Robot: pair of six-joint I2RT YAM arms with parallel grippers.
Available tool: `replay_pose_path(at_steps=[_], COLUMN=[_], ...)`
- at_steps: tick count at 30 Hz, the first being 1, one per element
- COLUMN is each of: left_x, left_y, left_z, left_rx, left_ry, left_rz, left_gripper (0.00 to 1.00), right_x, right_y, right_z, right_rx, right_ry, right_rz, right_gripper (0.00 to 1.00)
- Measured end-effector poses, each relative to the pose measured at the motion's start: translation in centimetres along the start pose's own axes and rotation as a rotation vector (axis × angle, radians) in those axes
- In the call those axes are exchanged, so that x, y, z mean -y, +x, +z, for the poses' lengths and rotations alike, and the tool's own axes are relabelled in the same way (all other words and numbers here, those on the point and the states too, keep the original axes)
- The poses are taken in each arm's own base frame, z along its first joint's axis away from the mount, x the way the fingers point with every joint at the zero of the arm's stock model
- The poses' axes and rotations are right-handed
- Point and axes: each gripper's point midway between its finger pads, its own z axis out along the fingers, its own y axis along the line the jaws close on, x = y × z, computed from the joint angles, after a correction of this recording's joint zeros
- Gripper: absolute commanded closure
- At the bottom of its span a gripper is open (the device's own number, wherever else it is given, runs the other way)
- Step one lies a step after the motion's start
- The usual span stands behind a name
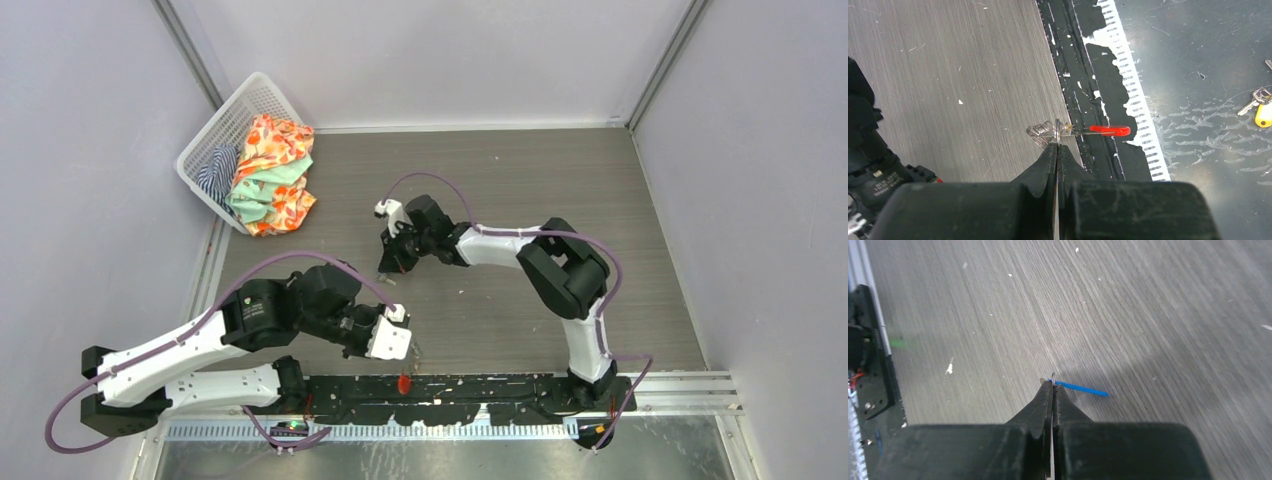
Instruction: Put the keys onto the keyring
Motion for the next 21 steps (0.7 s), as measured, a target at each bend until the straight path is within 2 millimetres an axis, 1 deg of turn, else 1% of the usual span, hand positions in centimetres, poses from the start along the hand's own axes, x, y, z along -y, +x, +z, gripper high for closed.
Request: replay_pose_path(at_steps=[2,5,8,11,12,13,14,16,19,21], left_x=[0.0,0.0,0.1,0.1,0.2,0.2,0.3,0.4,0.3,0.2], left_y=[0.0,-0.1,-0.2,-0.2,-0.2,-0.3,-0.3,-0.5,-1.2,-1.7], left_z=[-0.1,-0.2,-0.2,-0.3,-0.3,-0.3,-0.3,-0.3,-0.3,-0.1], left_rx=[0.002,0.006,0.013,0.017,0.019,0.022,0.024,0.03,0.044,0.051], left_ry=[-0.002,-0.005,0.0,0.004,0.007,0.011,0.015,0.023,0.036,0.046], left_rz=[0.0,-0.004,-0.005,-0.006,-0.006,-0.006,-0.006,-0.006,-0.008,-0.013], left_gripper=[1.0,1.0,1.0,1.0,1.0,1.0,1.0,1.0,1.0,1.0], right_x=[-0.3,-1.0,-2.6,-5.4,-6.3,-7.7,-8.5,-10.8,-13.3,-14.5], right_y=[-0.8,-2.7,-4.4,-5.7,-6.0,-6.2,-6.4,-6.9,-6.7,-6.0], right_z=[-1.5,-4.4,-8.9,-14.0,-15.5,-17.6,-18.9,-22.4,-26.3,-27.8], right_rx=[0.023,0.077,0.146,0.222,0.242,0.267,0.284,0.331,0.373,0.375], right_ry=[-0.007,-0.009,0.006,0.012,0.012,0.012,0.01,0.009,-0.005,-0.021], right_rz=[-0.009,-0.054,-0.144,-0.261,-0.295,-0.344,-0.373,-0.448,-0.517,-0.535], right_gripper=[0.99,0.99,0.99,0.99,0.99,0.99,0.99,0.99,0.99,0.99])
